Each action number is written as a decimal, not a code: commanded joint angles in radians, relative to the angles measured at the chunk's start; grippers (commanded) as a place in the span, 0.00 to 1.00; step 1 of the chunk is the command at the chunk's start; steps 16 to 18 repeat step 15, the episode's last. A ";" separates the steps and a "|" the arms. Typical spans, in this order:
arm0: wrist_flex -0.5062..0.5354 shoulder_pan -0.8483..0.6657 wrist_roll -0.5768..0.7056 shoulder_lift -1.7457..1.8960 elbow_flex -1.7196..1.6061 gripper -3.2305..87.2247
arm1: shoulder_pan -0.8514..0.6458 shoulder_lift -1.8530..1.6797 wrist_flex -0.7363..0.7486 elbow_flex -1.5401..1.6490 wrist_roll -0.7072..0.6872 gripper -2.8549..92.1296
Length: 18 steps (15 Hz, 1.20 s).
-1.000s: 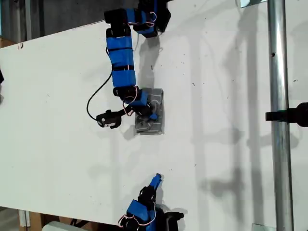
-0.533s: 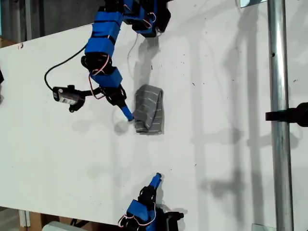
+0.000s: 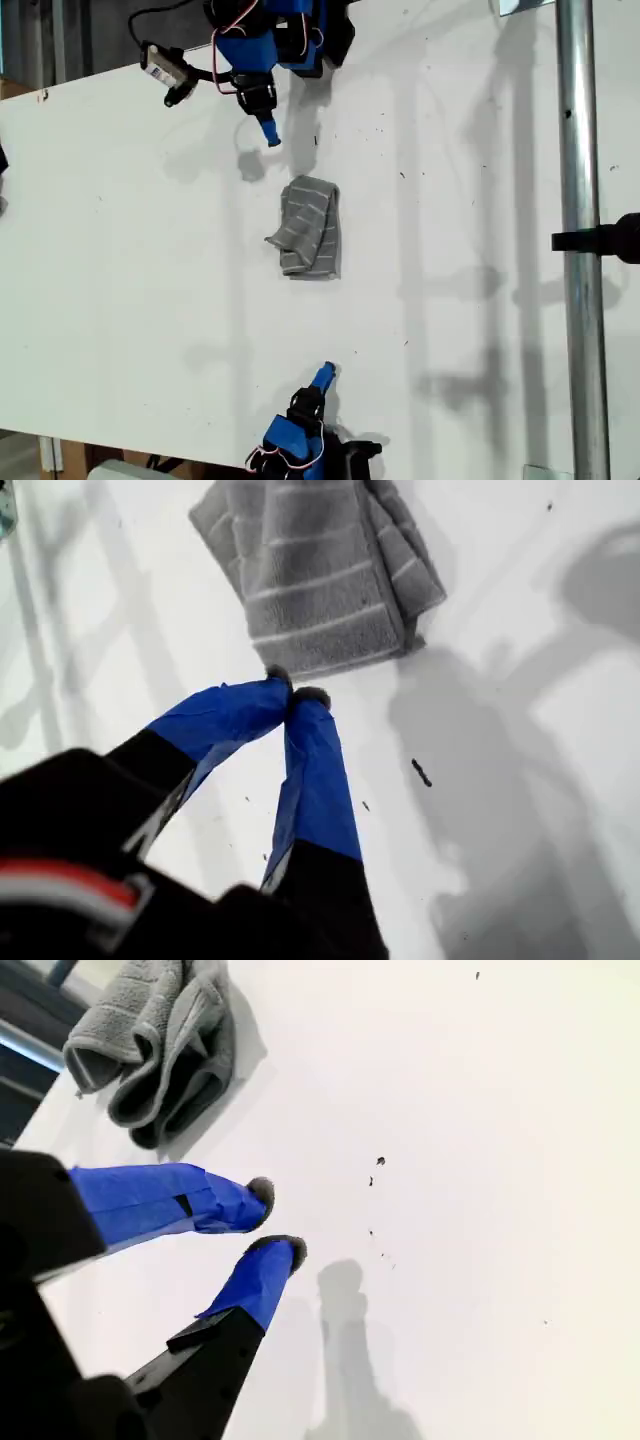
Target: Grasp corners of a towel and fold twice.
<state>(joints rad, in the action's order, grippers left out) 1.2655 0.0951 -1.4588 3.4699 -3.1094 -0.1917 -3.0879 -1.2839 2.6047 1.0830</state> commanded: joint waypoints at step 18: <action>0.026 -0.002 0.486 0.005 -0.009 0.10 | -0.006 -0.201 -0.181 0.288 0.215 0.07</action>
